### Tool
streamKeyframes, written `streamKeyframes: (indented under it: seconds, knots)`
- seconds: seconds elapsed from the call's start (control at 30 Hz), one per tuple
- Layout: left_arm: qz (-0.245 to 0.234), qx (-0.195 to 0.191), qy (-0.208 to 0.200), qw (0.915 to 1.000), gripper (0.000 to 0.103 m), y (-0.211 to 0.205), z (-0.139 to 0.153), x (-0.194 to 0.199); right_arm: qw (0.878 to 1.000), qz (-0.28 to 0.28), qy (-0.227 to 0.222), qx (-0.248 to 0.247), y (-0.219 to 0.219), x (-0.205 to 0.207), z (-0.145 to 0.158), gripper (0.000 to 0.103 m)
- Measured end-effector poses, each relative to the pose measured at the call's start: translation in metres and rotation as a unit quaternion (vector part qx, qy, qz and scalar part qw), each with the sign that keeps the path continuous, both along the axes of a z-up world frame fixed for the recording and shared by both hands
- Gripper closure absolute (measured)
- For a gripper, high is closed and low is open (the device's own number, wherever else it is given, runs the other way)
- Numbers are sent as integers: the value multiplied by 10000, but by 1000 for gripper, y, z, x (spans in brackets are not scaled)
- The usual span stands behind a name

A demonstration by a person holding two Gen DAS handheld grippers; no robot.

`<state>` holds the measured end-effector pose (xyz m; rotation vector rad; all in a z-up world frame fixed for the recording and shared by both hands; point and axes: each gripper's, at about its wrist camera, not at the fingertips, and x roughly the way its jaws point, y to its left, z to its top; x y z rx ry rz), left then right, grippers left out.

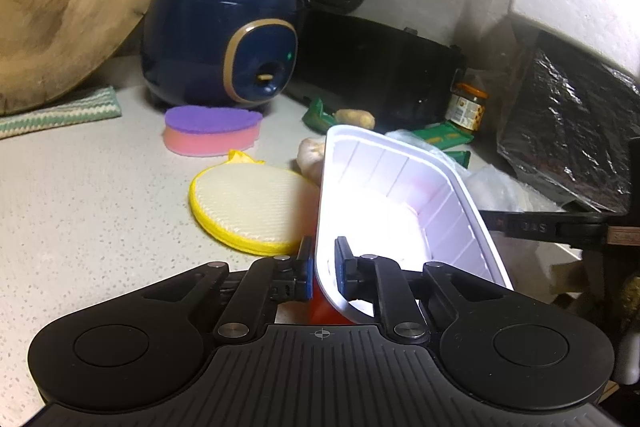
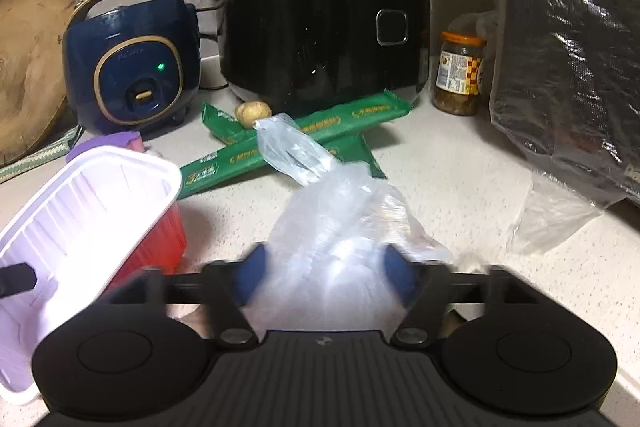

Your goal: Collect trash

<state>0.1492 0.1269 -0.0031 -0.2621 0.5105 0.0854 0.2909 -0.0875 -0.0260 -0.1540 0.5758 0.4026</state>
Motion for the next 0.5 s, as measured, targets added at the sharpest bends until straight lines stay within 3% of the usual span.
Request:
streamKeyframes:
  seconds: [0.1, 0.23, 0.5]
  knots:
    - [13, 25, -26, 10000, 89, 0, 0, 0, 9992, 186, 118, 332, -8, -11, 7, 83]
    - [29, 94, -113, 9999, 90, -2, 1, -3, 9965, 393, 123, 727, -21, -32, 22, 84]
    - [4, -48, -493, 9988, 91, 2, 9, -13, 9952, 476, -178, 836, -33, -64, 35, 84]
